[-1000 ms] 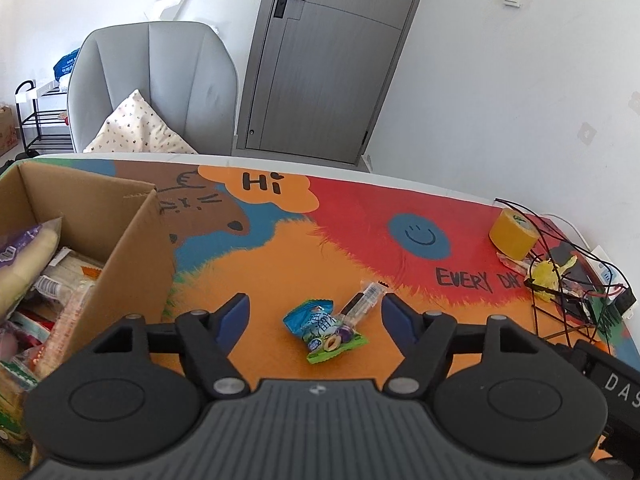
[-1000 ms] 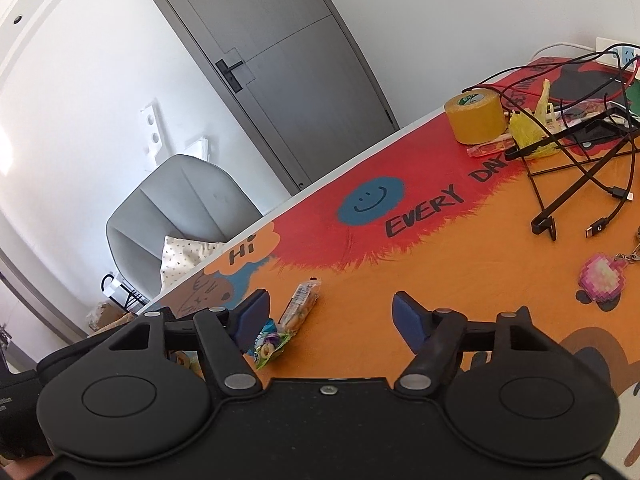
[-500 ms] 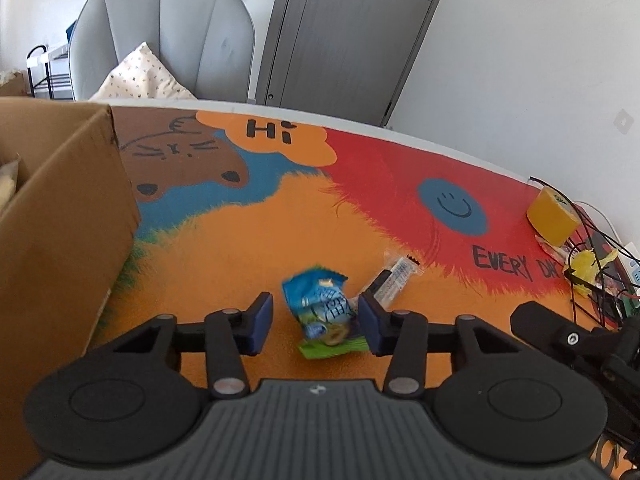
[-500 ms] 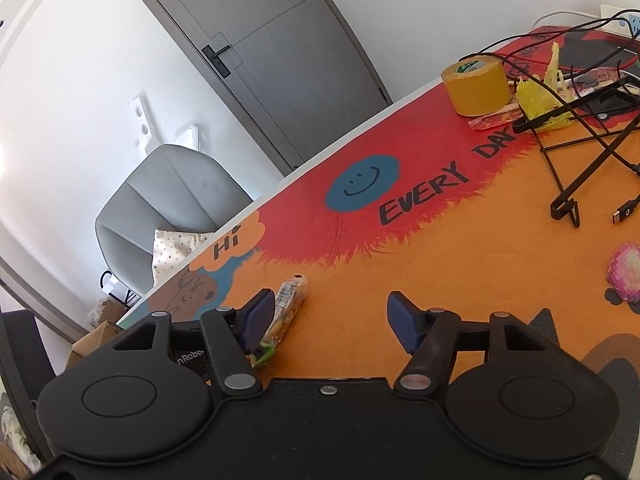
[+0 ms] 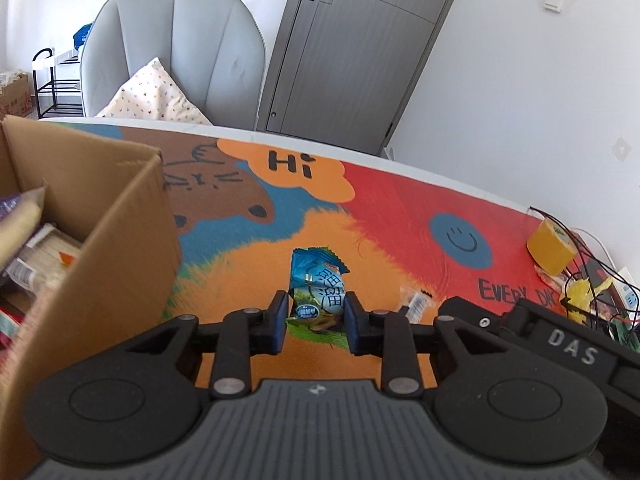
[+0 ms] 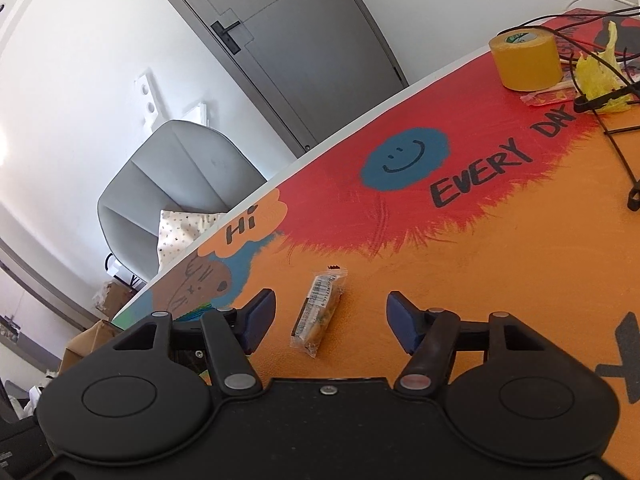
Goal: Organize snacks
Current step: 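Grasp the blue candy packet with the left tool while the right tool grasps the clear stick packet, then carry both packets into the box and open both tools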
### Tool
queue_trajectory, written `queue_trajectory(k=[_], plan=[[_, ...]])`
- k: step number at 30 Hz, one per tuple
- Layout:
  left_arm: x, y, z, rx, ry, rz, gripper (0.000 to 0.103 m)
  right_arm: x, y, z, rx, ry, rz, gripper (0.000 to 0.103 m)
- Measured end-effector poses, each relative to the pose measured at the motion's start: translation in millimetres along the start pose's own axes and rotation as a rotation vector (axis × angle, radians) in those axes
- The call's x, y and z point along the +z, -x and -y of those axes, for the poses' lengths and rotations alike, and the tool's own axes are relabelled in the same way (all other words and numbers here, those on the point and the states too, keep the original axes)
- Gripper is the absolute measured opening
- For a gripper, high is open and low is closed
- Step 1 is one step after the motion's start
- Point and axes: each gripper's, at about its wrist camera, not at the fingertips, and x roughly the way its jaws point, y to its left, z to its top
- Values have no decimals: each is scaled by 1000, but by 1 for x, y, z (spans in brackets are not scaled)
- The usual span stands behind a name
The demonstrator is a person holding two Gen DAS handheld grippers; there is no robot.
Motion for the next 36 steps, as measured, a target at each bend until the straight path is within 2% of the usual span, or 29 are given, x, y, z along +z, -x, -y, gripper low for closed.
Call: queue_trajectory(k=[6,11,13,14,15,19,25,29,36], plan=[[14,16,-12,-10,20,40,28,1,-20,-14,-9,24,-29,57],[26,37,-23,-27,30,92,28,-1,-36,-28,-53,84,-57,54],[28,42,-26,-33,33,100,28,-5,-43,-32,-71,104,-84,41],[28,46,-28,-27,35,109,28,-8,-42,-34,-95,116,-70,34],[29,49,-30,-30,41,114,28,-9,-42,-33,-103,111,-80,20],[29,63,-36,-44,45,137,28,-10,-27,-23,-57,44,-70,20],[29,84,-47,-60,56,170,28,-16,3,-30,-7,40,-34,20],[28,103,-63,-58,63,196,28,-21,22,-46,33,50,-5,20],[22,138,-99,-5,63,230,28,-34,43,-81,117,97,34,20]])
